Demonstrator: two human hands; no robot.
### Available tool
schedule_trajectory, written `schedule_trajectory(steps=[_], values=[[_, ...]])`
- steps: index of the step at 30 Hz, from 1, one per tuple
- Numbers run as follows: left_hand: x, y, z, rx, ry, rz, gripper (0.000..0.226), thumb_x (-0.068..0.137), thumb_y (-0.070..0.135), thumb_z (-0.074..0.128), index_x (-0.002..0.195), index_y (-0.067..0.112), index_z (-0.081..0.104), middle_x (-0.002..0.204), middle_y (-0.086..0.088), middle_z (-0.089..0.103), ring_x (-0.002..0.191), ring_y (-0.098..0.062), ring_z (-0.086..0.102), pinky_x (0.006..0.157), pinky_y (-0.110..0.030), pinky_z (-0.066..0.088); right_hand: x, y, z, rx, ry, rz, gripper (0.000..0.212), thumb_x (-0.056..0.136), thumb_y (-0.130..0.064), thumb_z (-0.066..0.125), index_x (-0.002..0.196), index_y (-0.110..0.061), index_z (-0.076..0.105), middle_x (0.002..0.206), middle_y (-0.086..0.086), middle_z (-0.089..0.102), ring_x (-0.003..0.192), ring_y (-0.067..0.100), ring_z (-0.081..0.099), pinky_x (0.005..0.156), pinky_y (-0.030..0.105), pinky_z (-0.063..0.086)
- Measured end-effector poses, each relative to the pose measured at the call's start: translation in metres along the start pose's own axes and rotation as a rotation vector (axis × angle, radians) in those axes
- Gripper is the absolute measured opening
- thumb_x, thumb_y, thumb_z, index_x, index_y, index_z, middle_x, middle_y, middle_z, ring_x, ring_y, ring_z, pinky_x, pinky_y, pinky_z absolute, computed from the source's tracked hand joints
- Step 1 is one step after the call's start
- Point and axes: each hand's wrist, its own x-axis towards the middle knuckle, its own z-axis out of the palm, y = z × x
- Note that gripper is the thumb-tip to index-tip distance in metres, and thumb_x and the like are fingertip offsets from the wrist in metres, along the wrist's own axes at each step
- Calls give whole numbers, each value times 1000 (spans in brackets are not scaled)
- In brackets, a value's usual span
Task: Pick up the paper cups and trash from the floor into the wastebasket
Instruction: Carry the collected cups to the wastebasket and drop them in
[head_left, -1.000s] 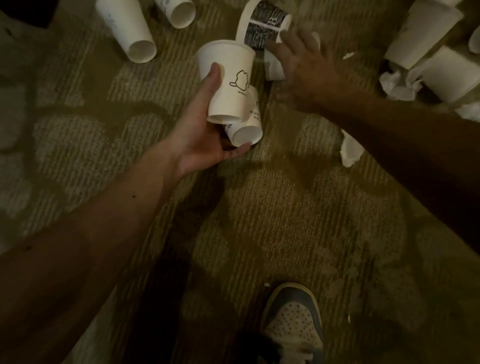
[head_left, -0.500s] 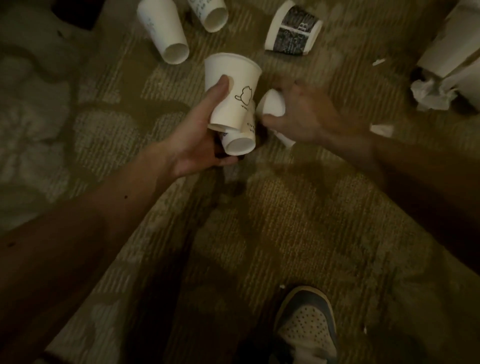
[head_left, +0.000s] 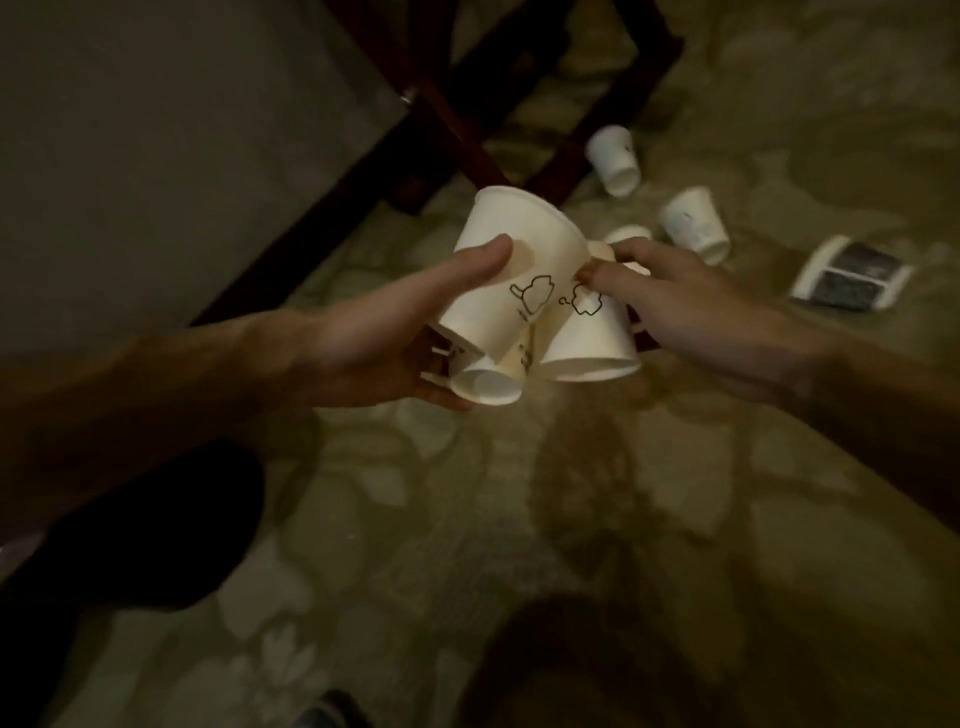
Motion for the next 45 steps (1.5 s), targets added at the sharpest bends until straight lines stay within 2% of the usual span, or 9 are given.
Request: schedule_trajectory(steps=[10, 15, 19, 24, 28, 32, 37, 42, 45], values=[[-173, -44, -143, -155, 285, 294, 84, 50, 75, 79, 118, 27, 70, 122, -14, 68, 115, -35, 64, 103, -58, 45, 16, -165, 174, -65, -241, -241, 26, 86, -51, 66, 103, -31, 66, 86, -14, 75, 74, 6, 73, 57, 25, 57], [-223, -97, -210, -310, 477, 364, 67, 70, 68, 69, 119, 23, 69, 120, -14, 69, 109, -33, 68, 81, -41, 57, 32, -210, 277, -135, -313, -356, 48, 70, -68, 67, 101, -31, 66, 87, -13, 74, 72, 5, 72, 59, 26, 56], [-244, -161, -244, -326, 617, 239, 60, 66, 75, 57, 106, 33, 75, 117, -6, 72, 108, -26, 69, 91, -43, 55, 47, -194, 368, -146, -402, -302, 35, 84, -57, 65, 101, -26, 63, 89, -5, 71, 65, 2, 70, 46, 16, 50], [-274, -240, -262, -410, 660, 108, 59, 66, 75, 60, 109, 37, 74, 120, 0, 71, 111, -21, 68, 100, -45, 47, 45, -143, 454, -243, -537, -253, 38, 79, -62, 63, 102, -33, 56, 105, -6, 67, 92, 14, 67, 72, 36, 58], [-281, -269, -267, -508, 704, 33, 58, 70, 71, 57, 116, 36, 62, 112, 2, 74, 105, -20, 70, 86, -40, 55, 33, -104, 475, -413, -555, -317, 43, 65, -73, 60, 95, -45, 46, 115, -11, 59, 105, 12, 58, 79, 38, 55], [-279, -277, -269, -566, 710, 58, 56, 73, 70, 55, 117, 37, 61, 113, 1, 74, 104, -21, 71, 80, -36, 59, 30, -88, 477, -528, -467, -473, 42, 66, -82, 50, 89, -48, 41, 105, -18, 52, 95, -1, 49, 66, 23, 44], [-280, -281, -275, -595, 710, 82, 65, 75, 69, 52, 126, 31, 58, 117, -4, 72, 108, -25, 69, 86, -43, 56, 32, -80, 469, -999, -457, -707, 40, 74, -75, 40, 76, -36, 48, 124, -7, 52, 120, 11, 35, 99, 32, 36], [-277, -276, -282, -649, 630, 139, 68, 78, 70, 49, 128, 27, 65, 125, -8, 68, 116, -30, 65, 92, -44, 56, 37, -94, 470, -777, -434, -728, 67, 71, -86, 37, 110, -34, 53, 116, -13, 46, 111, 3, 30, 88, 30, 33], [-270, -267, -285, -736, 512, 232, 69, 80, 74, 46, 121, 23, 71, 126, -11, 68, 116, -31, 65, 93, -42, 55, 39, -117, 486, -670, -589, -703, 73, 64, -89, 43, 122, -45, 40, 116, -23, 41, 111, 1, 34, 75, 20, 29]])
